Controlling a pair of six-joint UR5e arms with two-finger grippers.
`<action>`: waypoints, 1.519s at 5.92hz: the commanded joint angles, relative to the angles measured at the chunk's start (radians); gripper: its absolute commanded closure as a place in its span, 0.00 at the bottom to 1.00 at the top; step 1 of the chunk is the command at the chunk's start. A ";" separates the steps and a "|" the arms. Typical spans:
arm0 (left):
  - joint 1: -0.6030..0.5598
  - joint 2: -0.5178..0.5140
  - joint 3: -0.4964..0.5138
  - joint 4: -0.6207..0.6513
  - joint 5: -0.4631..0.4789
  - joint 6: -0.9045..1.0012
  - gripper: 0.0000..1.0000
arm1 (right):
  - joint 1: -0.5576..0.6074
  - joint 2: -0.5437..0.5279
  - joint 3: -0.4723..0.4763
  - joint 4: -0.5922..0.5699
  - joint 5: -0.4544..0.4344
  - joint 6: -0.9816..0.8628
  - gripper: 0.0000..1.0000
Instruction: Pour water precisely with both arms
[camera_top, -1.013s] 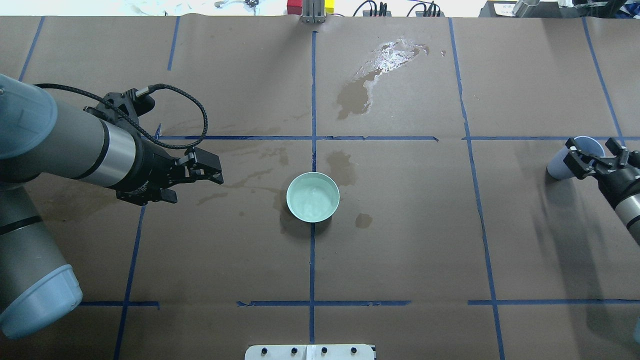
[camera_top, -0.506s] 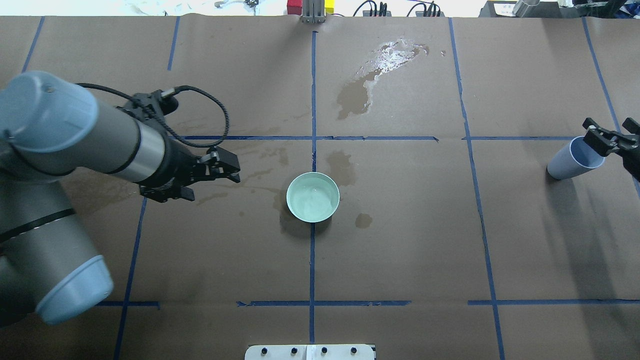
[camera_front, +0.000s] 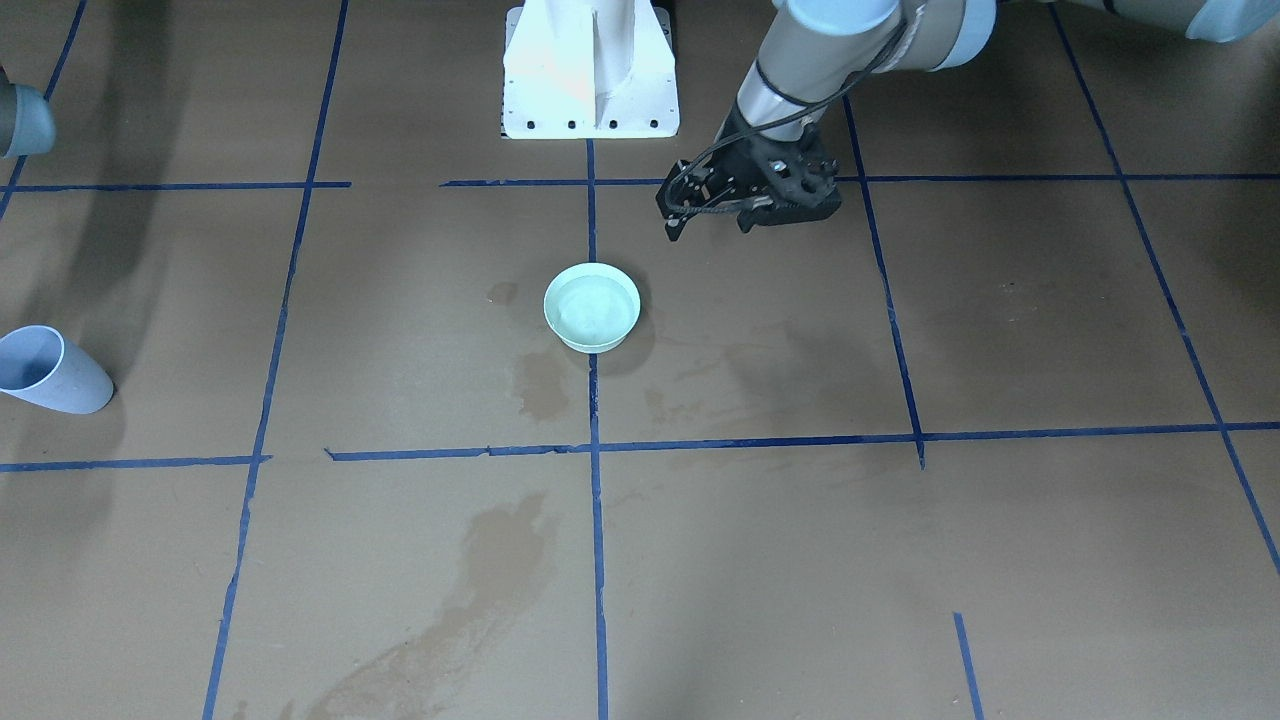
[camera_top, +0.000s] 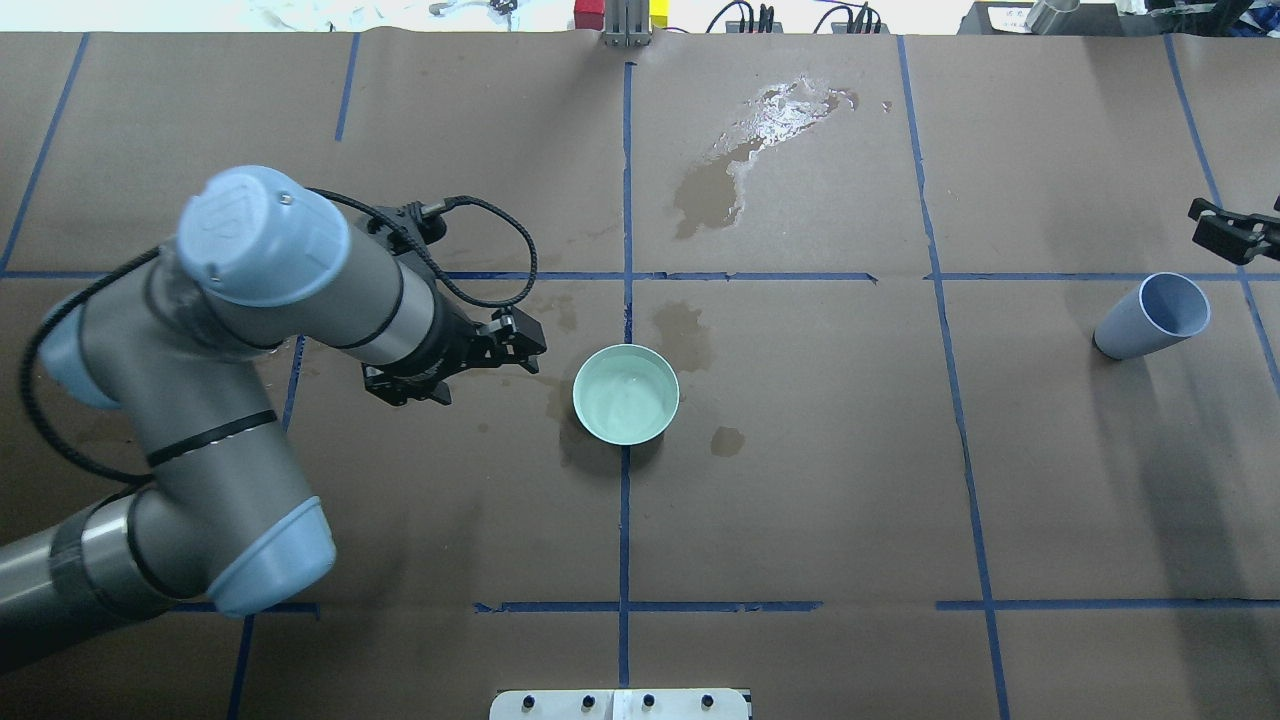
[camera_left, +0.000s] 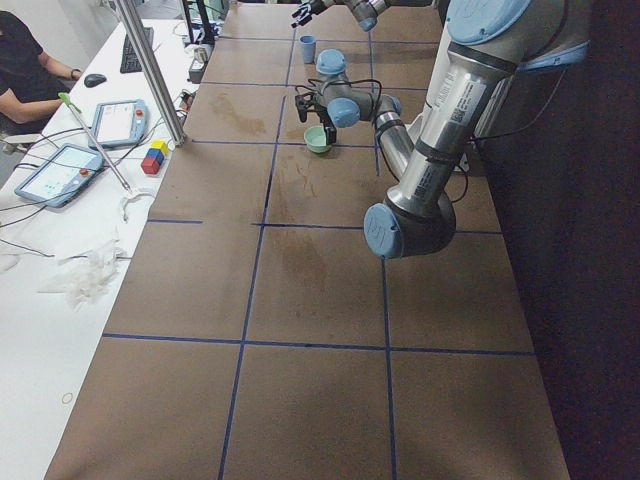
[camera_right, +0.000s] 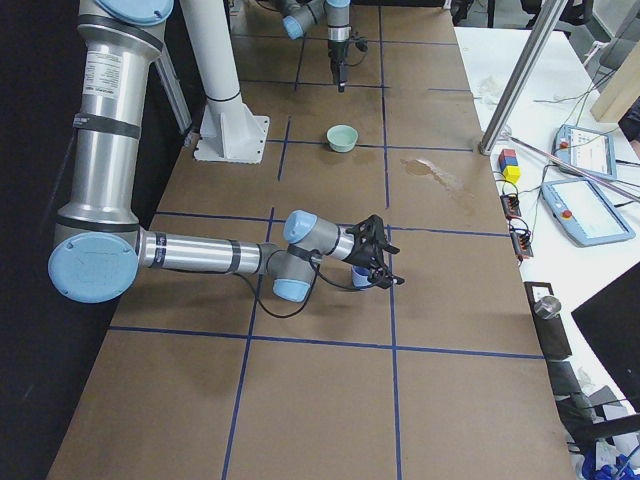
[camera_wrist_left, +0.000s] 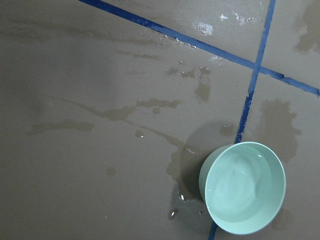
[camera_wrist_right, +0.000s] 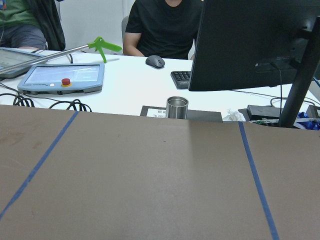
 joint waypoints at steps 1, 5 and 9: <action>0.027 -0.053 0.087 -0.003 0.040 -0.003 0.00 | 0.203 0.049 0.002 -0.122 0.312 -0.109 0.00; 0.059 -0.135 0.198 -0.003 0.061 -0.004 0.00 | 0.540 0.073 0.100 -0.713 0.890 -0.601 0.00; 0.087 -0.170 0.280 -0.006 0.090 -0.004 0.12 | 0.541 0.073 0.303 -1.476 0.864 -1.122 0.00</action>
